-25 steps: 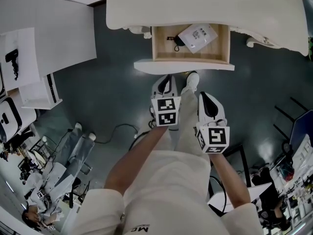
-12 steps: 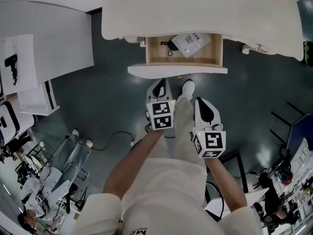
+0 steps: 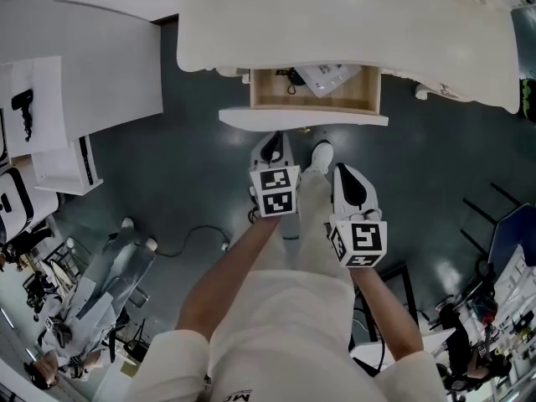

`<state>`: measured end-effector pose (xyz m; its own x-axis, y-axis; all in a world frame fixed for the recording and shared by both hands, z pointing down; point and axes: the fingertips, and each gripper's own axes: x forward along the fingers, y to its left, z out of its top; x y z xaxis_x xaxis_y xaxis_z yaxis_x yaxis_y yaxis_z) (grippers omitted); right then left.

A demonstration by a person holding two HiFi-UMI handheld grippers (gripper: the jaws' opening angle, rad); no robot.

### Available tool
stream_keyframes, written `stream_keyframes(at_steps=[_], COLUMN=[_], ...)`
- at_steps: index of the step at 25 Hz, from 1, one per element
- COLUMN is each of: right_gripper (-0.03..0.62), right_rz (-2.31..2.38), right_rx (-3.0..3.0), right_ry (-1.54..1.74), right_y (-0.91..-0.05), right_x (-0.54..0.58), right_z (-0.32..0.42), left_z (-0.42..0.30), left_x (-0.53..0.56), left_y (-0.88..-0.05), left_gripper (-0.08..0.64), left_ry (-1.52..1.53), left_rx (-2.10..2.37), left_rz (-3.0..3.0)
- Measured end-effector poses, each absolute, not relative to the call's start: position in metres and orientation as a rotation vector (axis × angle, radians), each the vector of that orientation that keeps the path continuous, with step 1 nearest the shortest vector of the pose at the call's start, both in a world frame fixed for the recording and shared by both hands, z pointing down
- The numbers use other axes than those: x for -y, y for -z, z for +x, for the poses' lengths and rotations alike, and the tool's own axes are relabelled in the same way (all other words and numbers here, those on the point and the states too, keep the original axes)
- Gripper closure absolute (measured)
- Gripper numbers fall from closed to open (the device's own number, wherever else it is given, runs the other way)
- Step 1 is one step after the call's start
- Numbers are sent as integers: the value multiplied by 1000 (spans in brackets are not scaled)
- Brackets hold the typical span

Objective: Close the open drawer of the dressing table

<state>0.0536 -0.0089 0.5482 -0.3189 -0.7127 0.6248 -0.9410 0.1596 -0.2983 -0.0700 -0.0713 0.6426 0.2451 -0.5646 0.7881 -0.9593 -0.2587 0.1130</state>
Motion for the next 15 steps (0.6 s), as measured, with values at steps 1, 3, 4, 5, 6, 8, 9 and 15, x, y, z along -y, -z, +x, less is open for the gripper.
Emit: stream_keyframes(at_steps=[1,3,4,5,6,8,9,15], right_gripper=[592,592,592,592,592,592,592,592], right_rz=[1578,1572,1571,1569,1567,1564,1566,1559], right_rx=[2107,2111,2112,2111,2110,2111,2114,2123], right_ry=[-937,-936,-937,-939,-941,-945,-945,-928], right_y=[-548,-548,-548,-548,-549,-549,-549,-550], right_x=[9,11,12,13,15,18,20,28], right_z=[54,56,57,59,61,65,66,71], left_z=[-70,-69,-69,-68,-66,-63,-62,-58], left_x=[72,74,76,78,80,85,88,99], left_y=[-642,-641,-641,-641,-641,-643,-643,-642], left_gripper=[537,537,537,537,537,537,537,537], left_ry=[-841,-834,-831,-829,-828,-830,-829,-807], left_rx=[1391,1399,1402,1406,1408,1412,1415,1432], left_rz=[1917,1915,1915,1914,1912,1910,1911,1909])
